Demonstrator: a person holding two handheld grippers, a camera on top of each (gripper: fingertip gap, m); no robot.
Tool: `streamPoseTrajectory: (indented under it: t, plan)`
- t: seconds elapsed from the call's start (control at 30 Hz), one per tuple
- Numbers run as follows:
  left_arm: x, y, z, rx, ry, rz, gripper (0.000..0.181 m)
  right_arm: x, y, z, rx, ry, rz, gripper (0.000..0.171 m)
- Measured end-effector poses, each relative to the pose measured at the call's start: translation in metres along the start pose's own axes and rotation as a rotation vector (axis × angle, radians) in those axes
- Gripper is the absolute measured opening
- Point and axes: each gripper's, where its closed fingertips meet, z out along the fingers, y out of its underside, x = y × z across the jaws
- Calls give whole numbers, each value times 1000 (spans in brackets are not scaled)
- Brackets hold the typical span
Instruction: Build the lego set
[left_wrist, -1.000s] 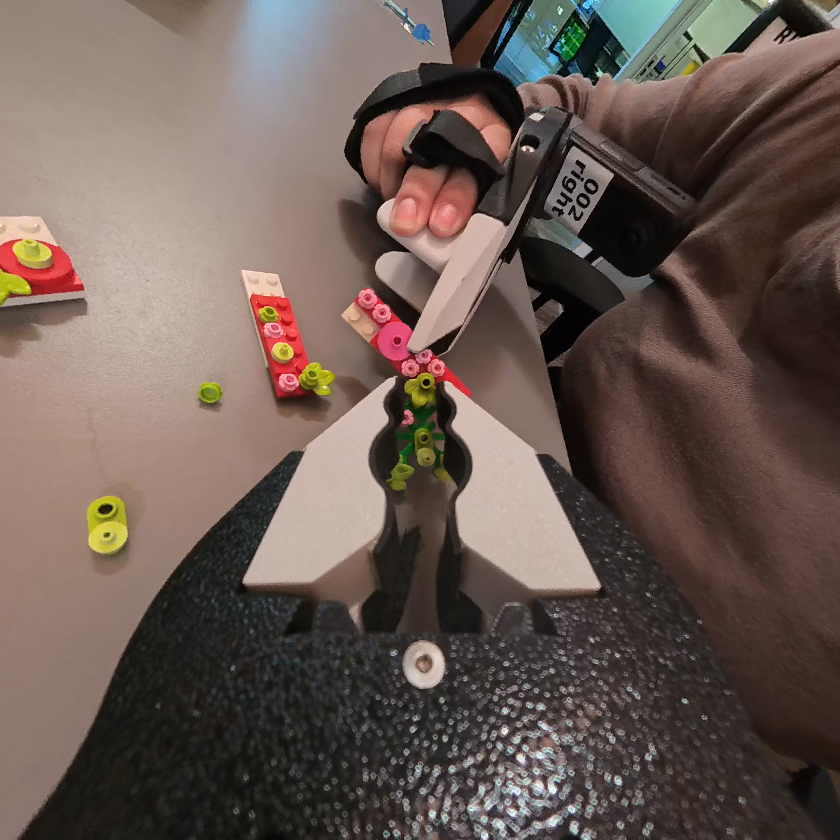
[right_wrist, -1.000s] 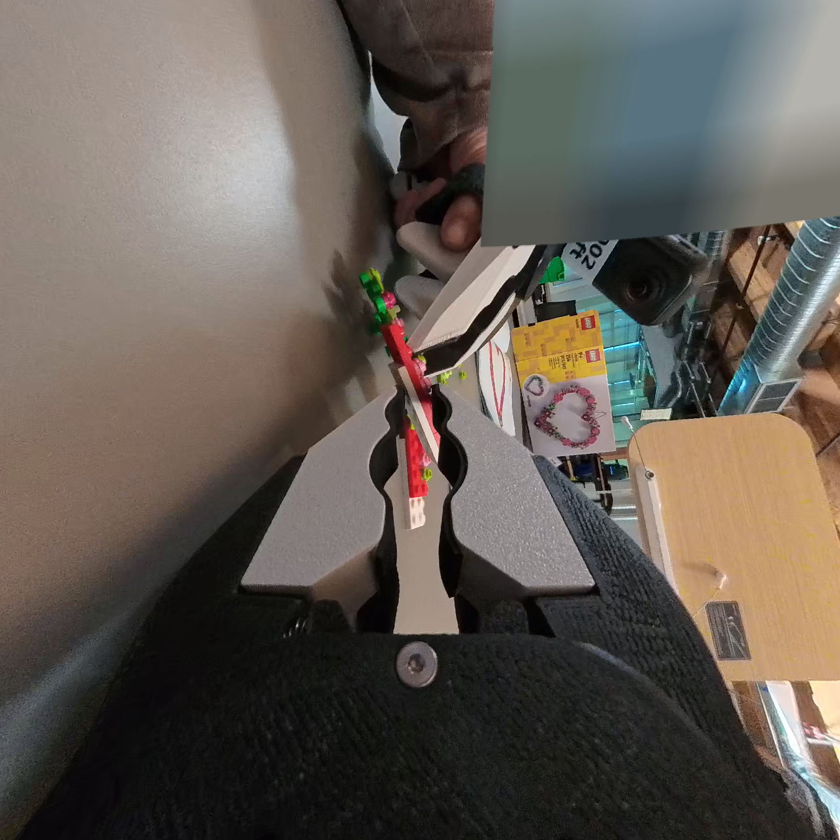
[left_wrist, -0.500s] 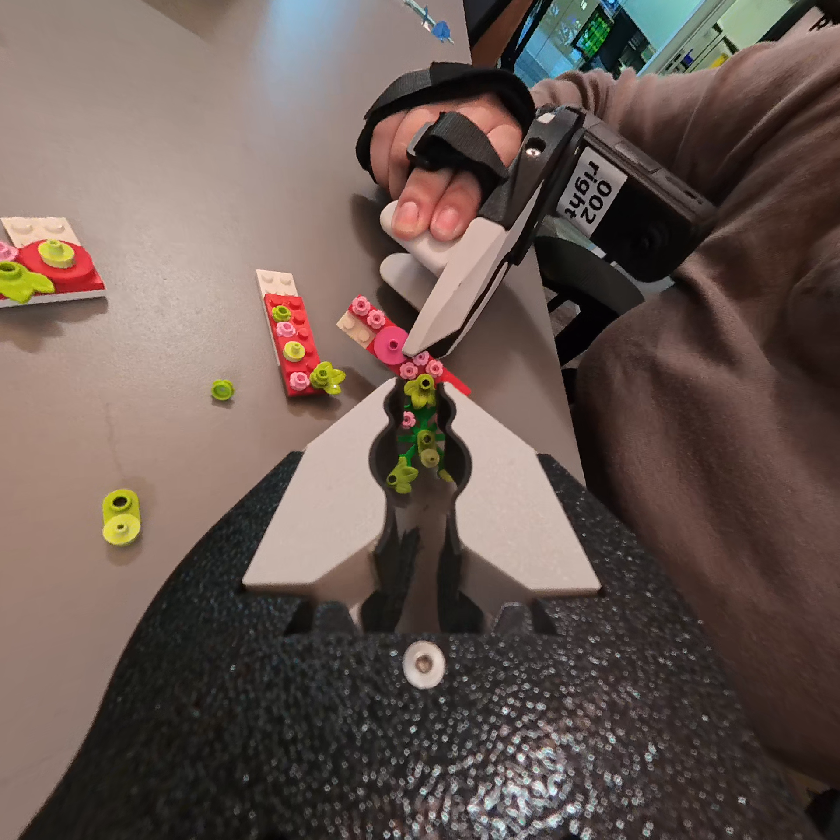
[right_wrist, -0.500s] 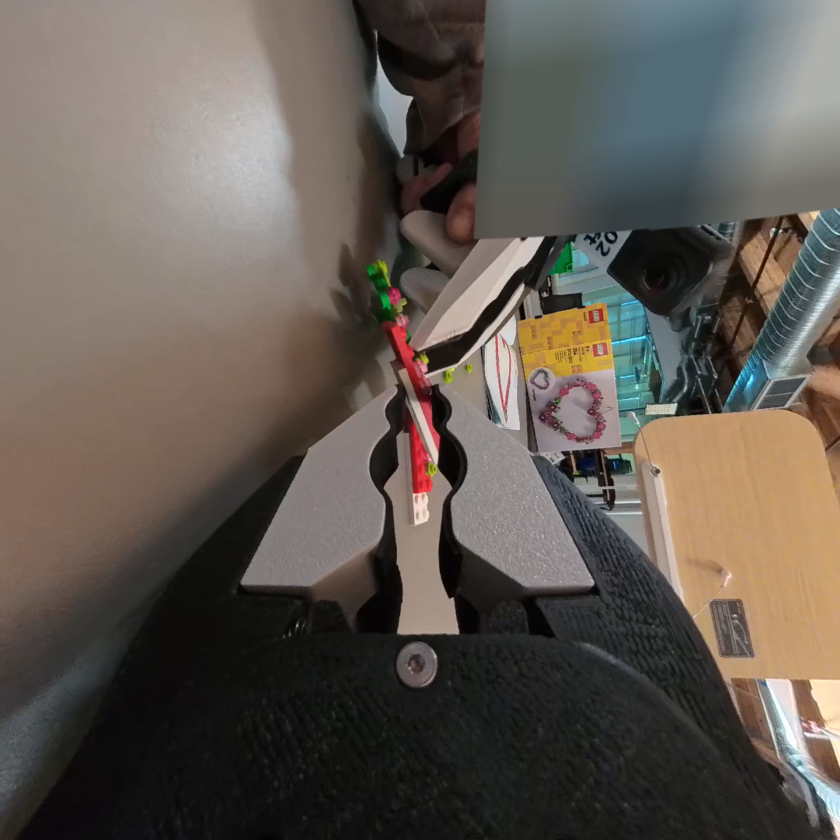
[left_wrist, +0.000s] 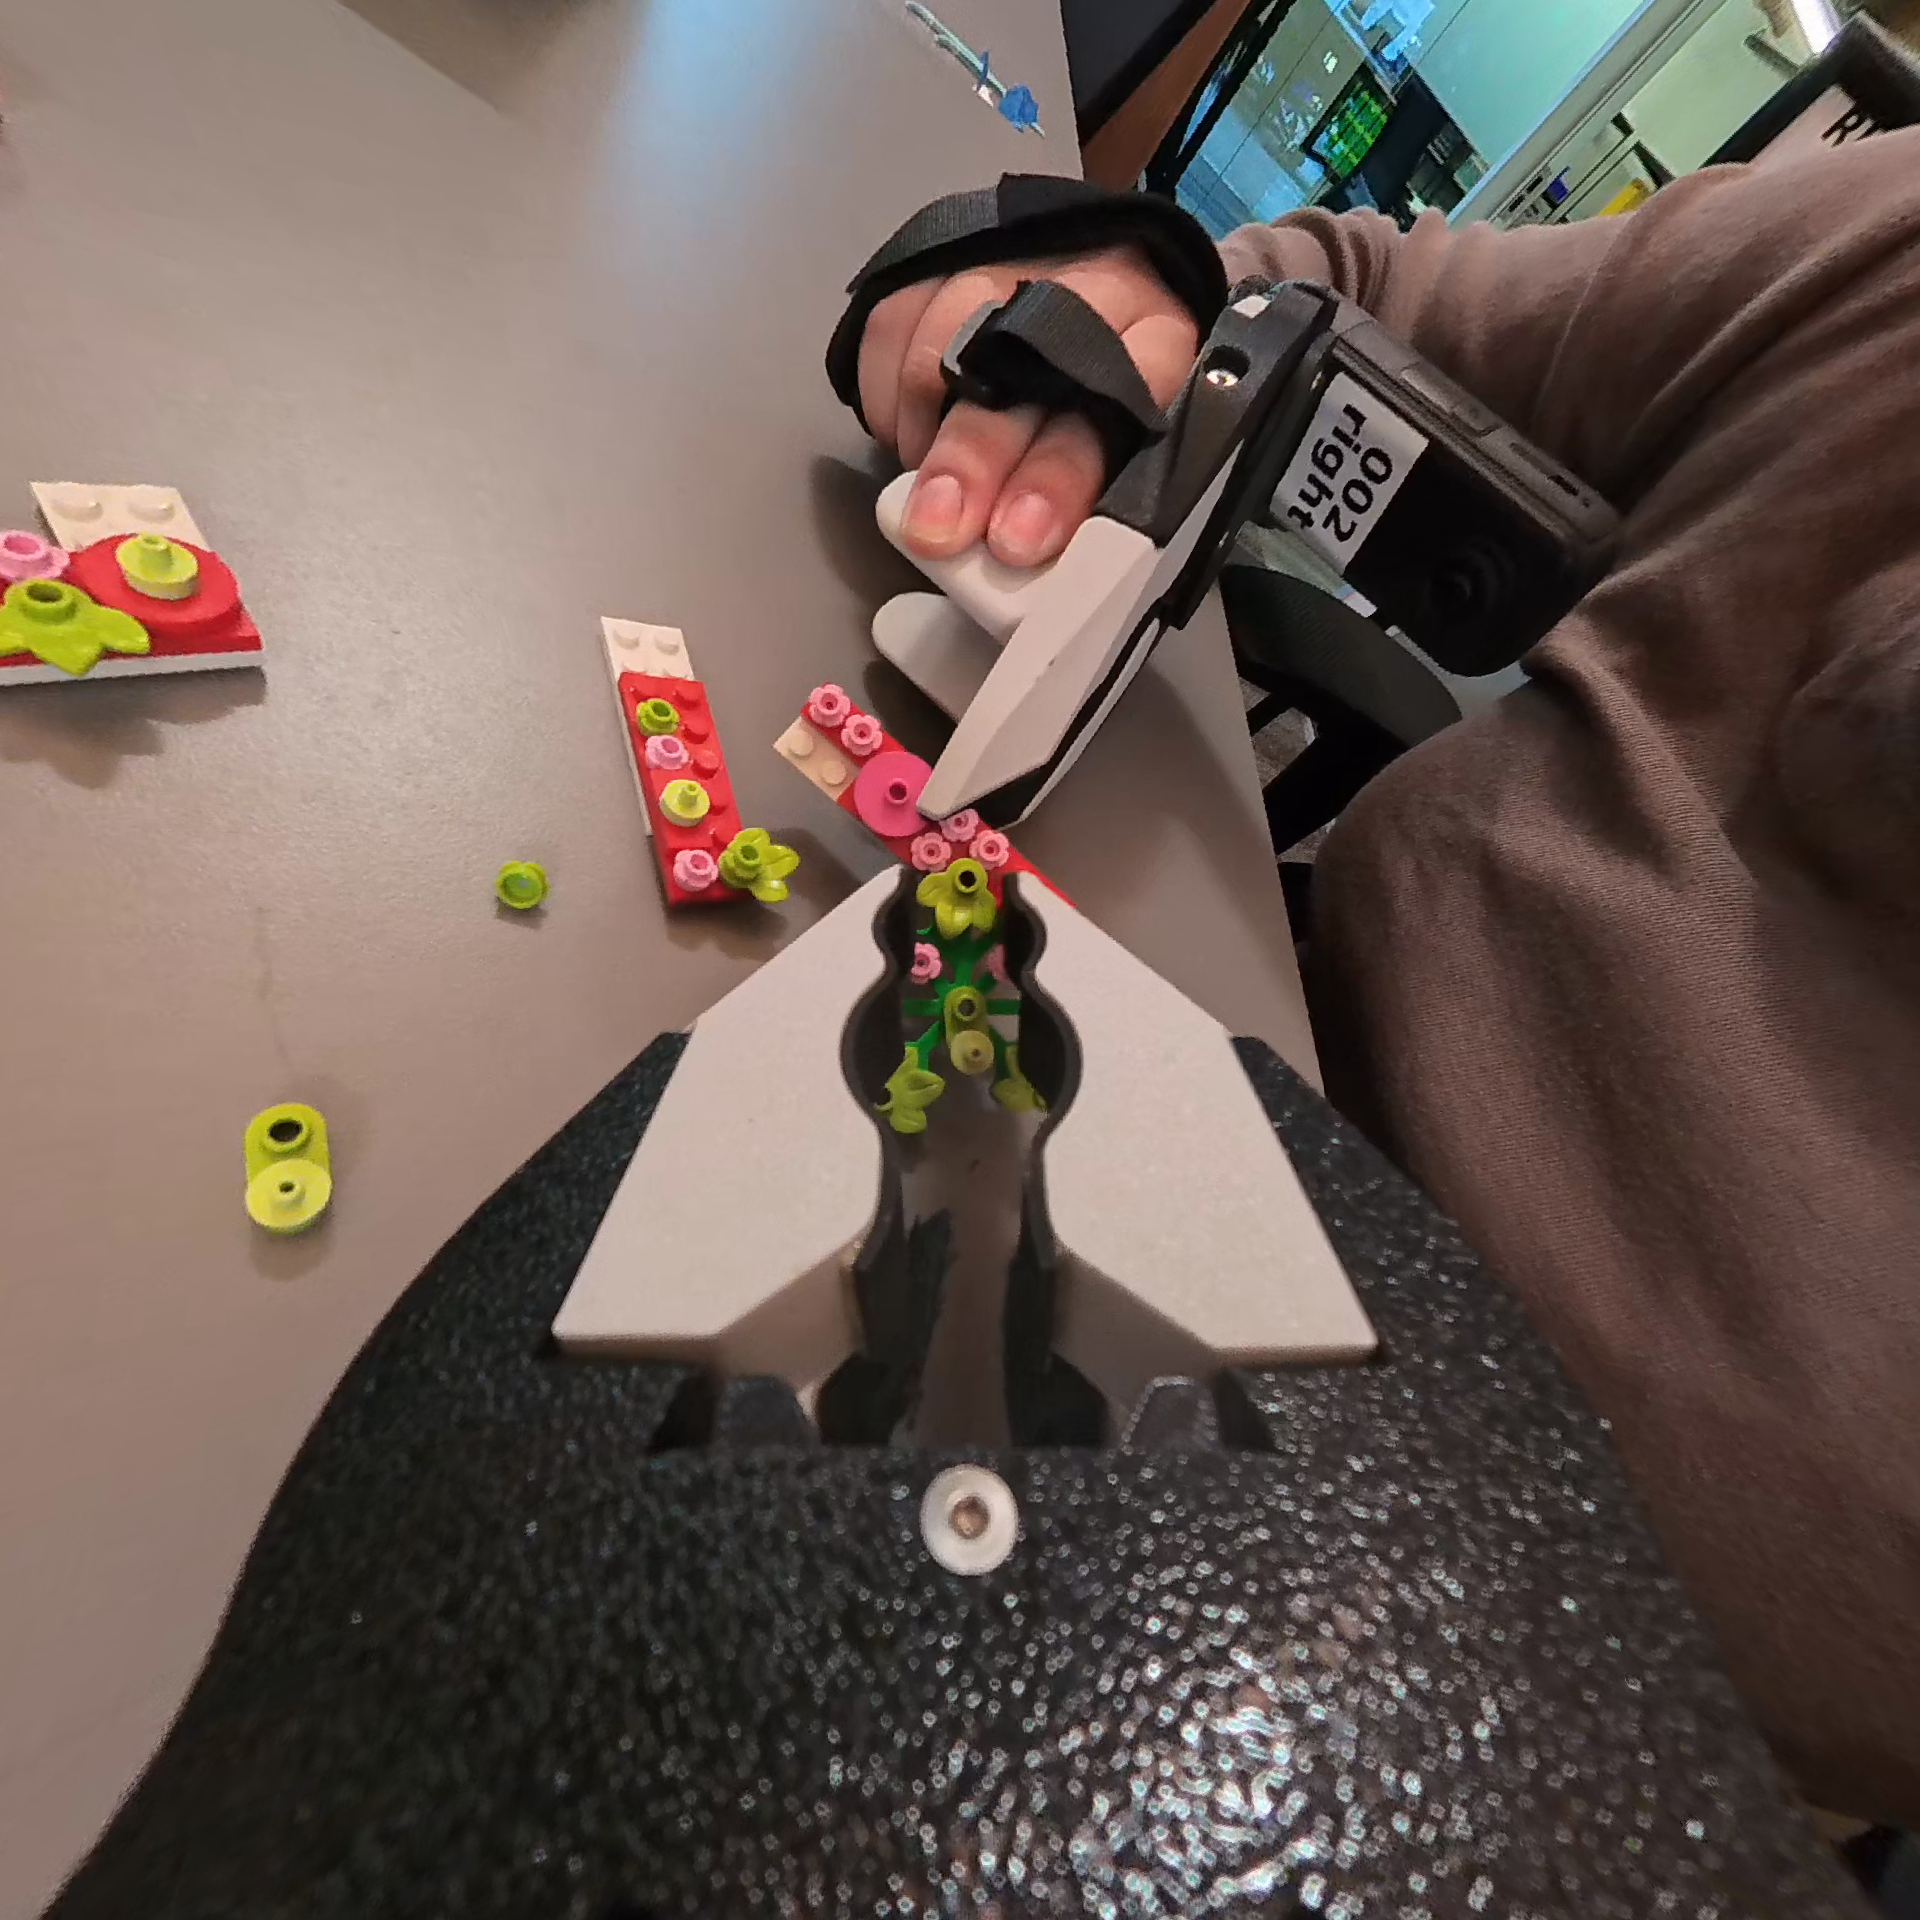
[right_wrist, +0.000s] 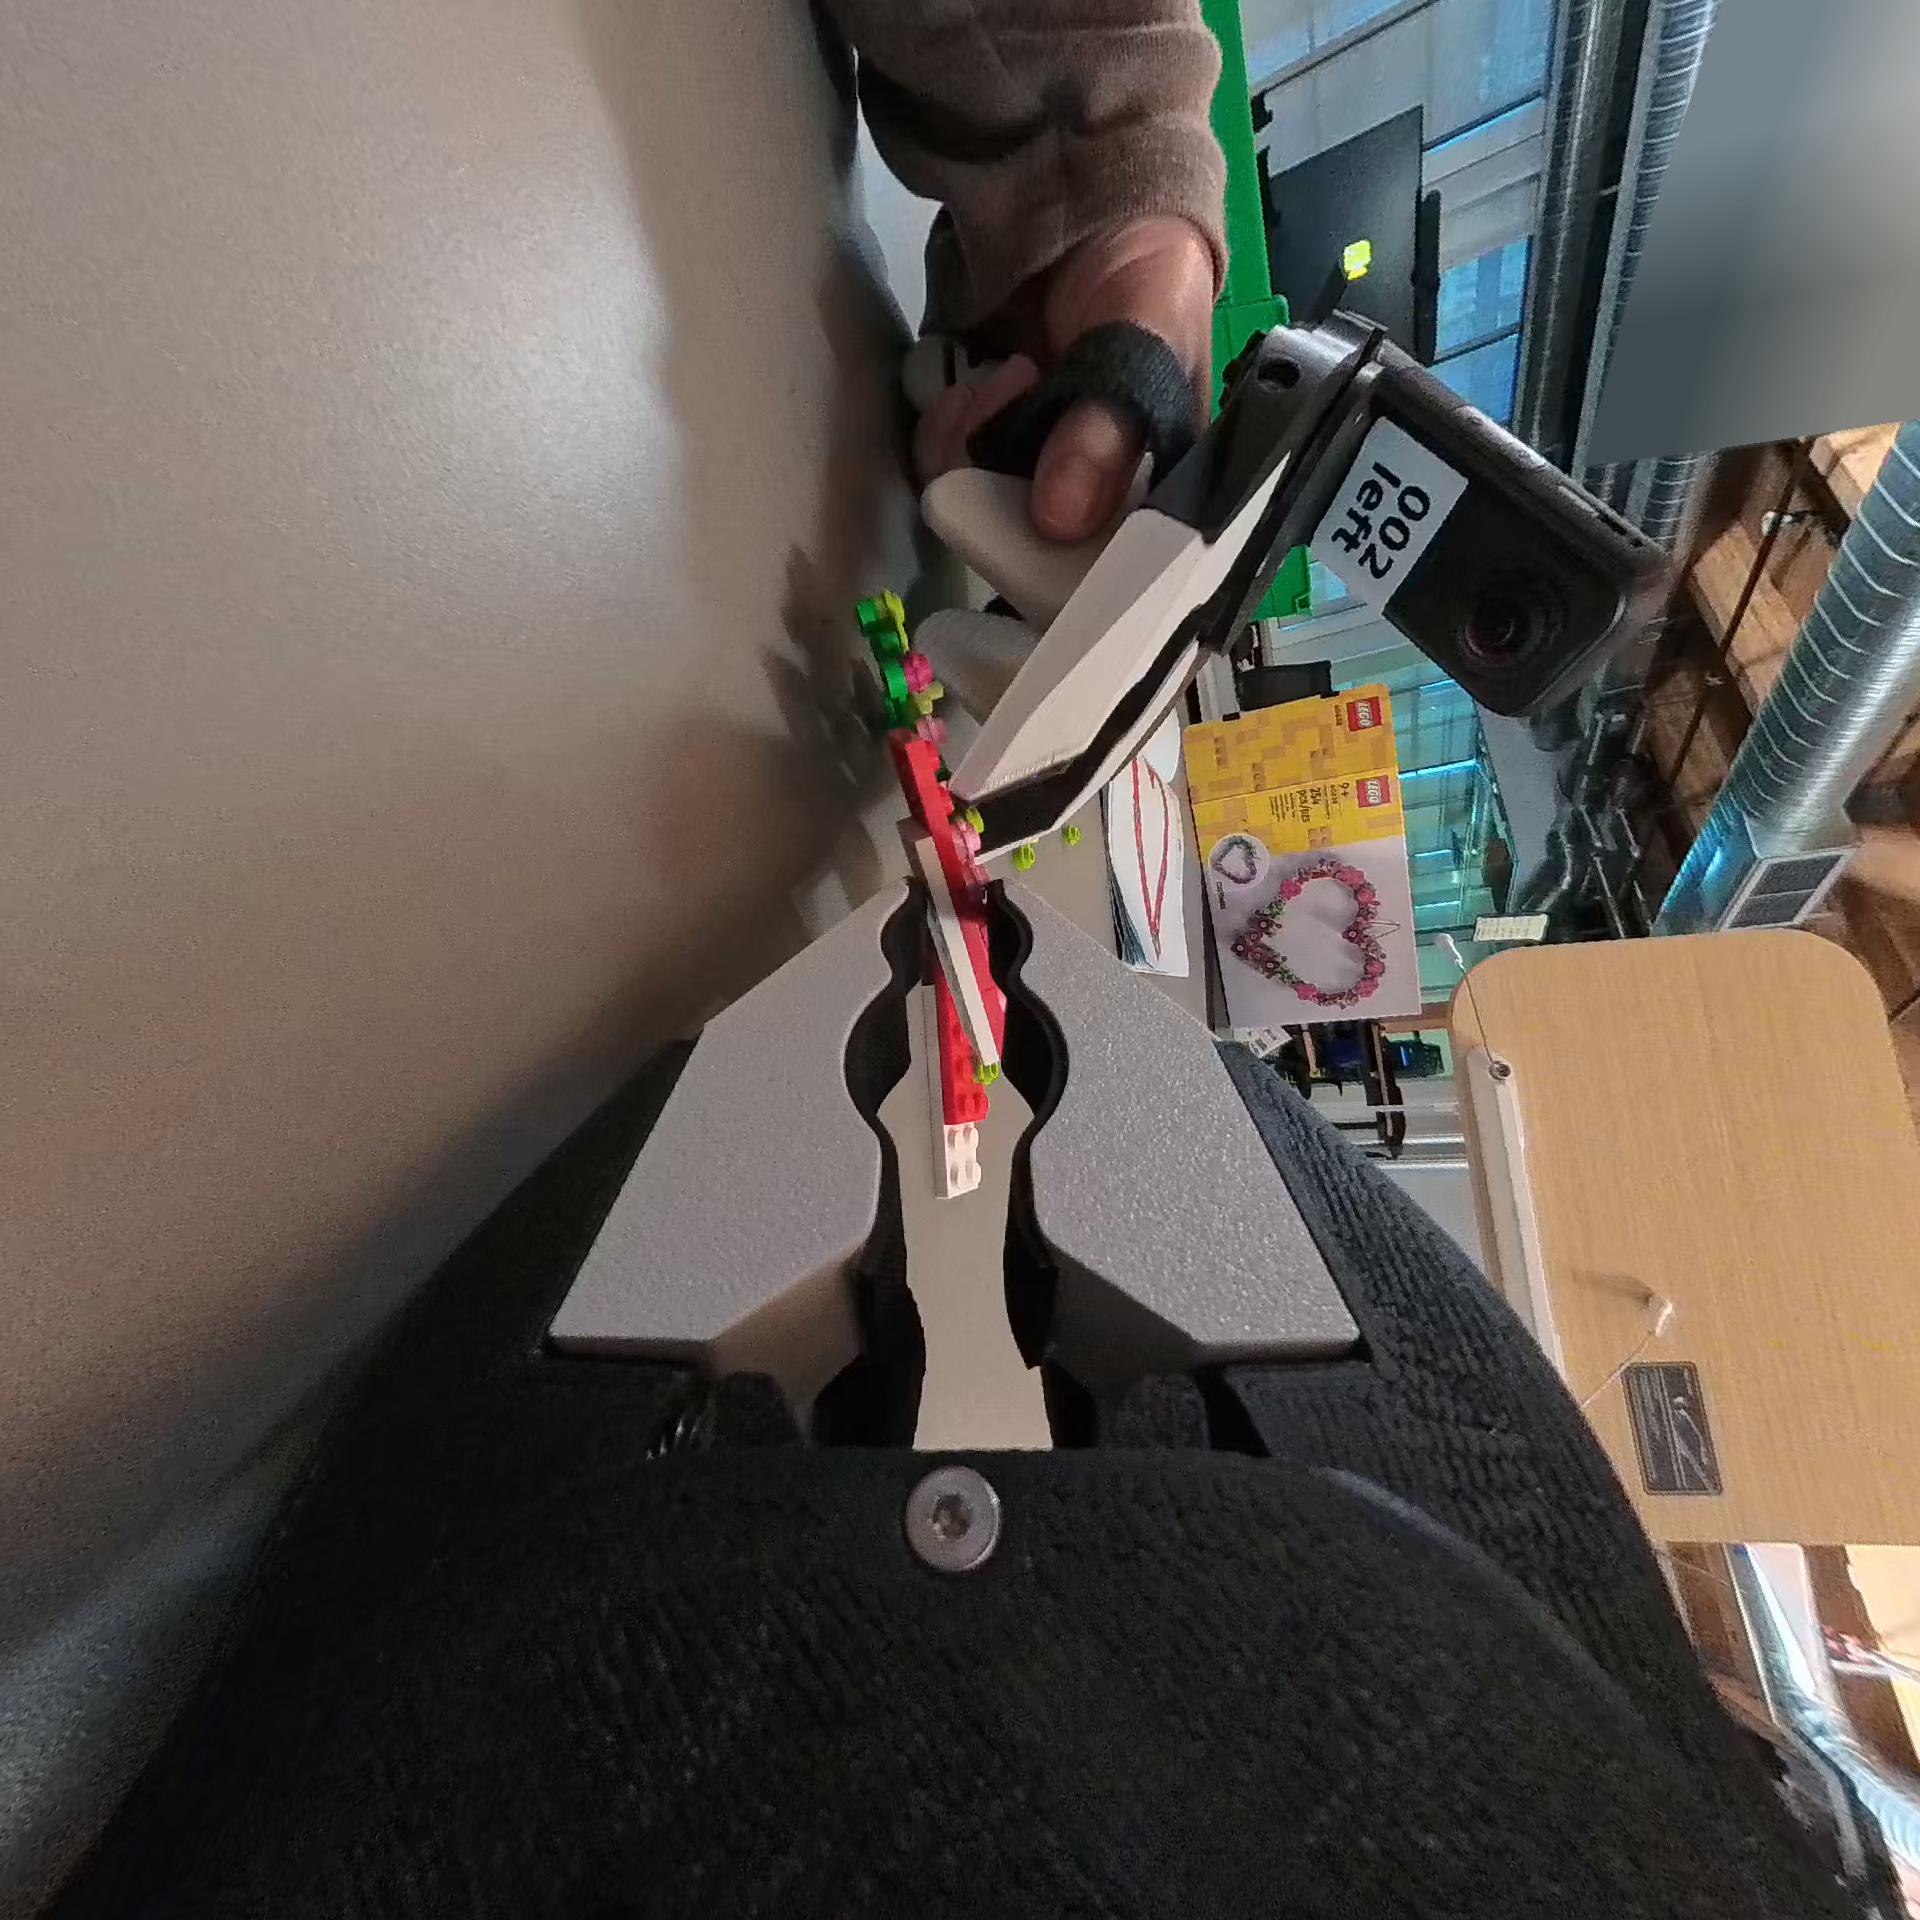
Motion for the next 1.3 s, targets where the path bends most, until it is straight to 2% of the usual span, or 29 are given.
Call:
streamPoseTrajectory:
  t: [0.17,0.23,0.4,0.57,0.7,0.77,0.93,1.07,1.3]
  plan:
    - [2,-2,-1,11,13,-9,19,0,1,0,-3,-1,1,10]
    - [2,-6,-4,39,5,-20,27,0,1,0,-9,-2,-1,10]
    - [3,-44,-41,204,-135,107,43,5,4,0,-22,19,15,10]
    - [7,-52,-42,224,-294,415,85,36,10,-1,-61,138,97,10]
    - [-4,-56,-45,158,-613,846,94,55,12,-1,-91,218,147,10]
    - [-4,-51,-43,93,-716,1033,91,59,10,0,-99,237,162,10]
    - [-3,-50,-37,22,-897,1300,60,61,0,4,-64,231,247,10]
    - [2,-51,-35,16,-912,1334,36,60,-6,6,-43,219,293,10]
    - [3,-48,-38,3,-906,1356,15,62,-10,6,-36,230,300,10]
